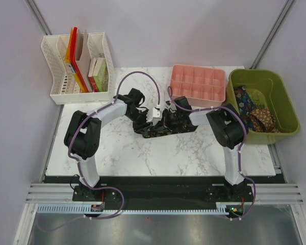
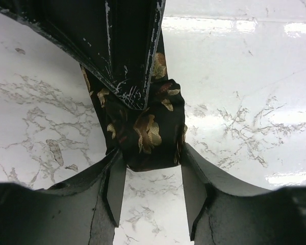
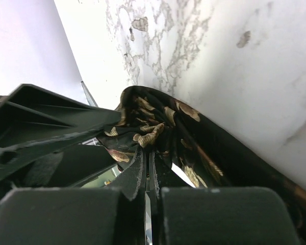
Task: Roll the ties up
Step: Roll the tie at the center of the board.
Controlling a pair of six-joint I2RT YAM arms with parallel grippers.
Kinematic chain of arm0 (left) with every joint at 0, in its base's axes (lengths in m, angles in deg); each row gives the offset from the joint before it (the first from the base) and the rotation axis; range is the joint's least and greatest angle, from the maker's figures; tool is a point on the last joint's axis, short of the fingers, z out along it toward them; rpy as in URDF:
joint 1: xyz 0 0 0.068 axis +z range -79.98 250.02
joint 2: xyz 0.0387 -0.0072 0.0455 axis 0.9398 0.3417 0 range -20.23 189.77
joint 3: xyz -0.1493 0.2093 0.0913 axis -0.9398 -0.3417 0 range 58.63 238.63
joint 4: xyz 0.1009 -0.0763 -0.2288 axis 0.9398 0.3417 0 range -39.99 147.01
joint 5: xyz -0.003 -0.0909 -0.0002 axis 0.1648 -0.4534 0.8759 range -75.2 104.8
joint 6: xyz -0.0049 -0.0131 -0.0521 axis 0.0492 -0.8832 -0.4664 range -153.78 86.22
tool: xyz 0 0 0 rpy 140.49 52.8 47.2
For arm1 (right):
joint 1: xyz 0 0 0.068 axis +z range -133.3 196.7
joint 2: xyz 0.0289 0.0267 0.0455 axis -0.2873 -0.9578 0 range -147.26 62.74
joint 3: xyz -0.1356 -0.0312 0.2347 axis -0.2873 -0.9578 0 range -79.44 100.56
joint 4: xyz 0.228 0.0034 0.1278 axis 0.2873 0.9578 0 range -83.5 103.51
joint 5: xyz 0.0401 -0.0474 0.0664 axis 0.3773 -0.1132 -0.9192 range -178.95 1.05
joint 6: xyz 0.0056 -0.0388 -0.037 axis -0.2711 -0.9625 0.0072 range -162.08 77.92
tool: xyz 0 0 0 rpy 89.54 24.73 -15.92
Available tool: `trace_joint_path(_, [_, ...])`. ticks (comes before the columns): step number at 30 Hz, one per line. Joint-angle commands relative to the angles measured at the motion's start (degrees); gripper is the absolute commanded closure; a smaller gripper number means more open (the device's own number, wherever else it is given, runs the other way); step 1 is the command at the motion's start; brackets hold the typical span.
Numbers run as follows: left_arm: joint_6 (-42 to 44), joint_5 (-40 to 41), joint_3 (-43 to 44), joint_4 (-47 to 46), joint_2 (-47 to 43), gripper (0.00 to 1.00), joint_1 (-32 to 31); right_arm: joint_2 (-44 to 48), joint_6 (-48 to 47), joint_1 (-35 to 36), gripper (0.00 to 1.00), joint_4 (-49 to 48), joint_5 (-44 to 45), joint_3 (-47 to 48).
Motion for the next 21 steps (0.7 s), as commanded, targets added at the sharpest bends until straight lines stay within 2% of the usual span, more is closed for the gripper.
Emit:
trace_joint_path(1, [0.0, -6.7, -0.8, -0.1, -4.7, 0.47, 0.9, -4.2, -5.8, -1.0, 1.00, 7.7, 13.5, -0.7])
trace_joint_path(10, [-1.3, -7.7, -1.8, -2.1, -6.9, 0.36, 1.5, -4.5, -7.8, -1.5, 1.00, 12.3, 15.5, 0.7])
trace_joint_path(11, [-1.5, -8.4, -2.1, -2.6, -7.3, 0.33, 1.8, -4.6, -8.1, -1.6, 1.00, 12.8, 15.7, 0.9])
trace_joint_path(12, [-1.6, -8.6, -2.4, -2.7, -7.6, 0.24, 2.1, -4.8, -8.2, -1.6, 1.00, 13.4, 15.8, 1.3])
trace_joint_path(14, [-1.7, -8.4, -3.7, -3.5, -8.8, 0.13, 2.7, -5.0, -8.5, -1.6, 1.00, 14.2, 16.3, 1.6])
trace_joint_path(16, [-1.4, -8.4, -4.8, -3.8, -9.7, 0.10, 3.1, -5.3, -8.9, -1.6, 1.00, 15.0, 16.6, 1.9])
trace_joint_path(17, [-1.6, -7.9, -6.2, -5.1, -10.6, 0.05, 3.2, -5.3, -8.9, -1.6, 1.00, 15.4, 16.9, 2.0])
trace_joint_path(21, [-1.9, -6.7, -9.4, -9.0, -12.6, 0.03, 3.9, -5.1, -9.2, -1.4, 1.00, 15.8, 17.0, 1.5])
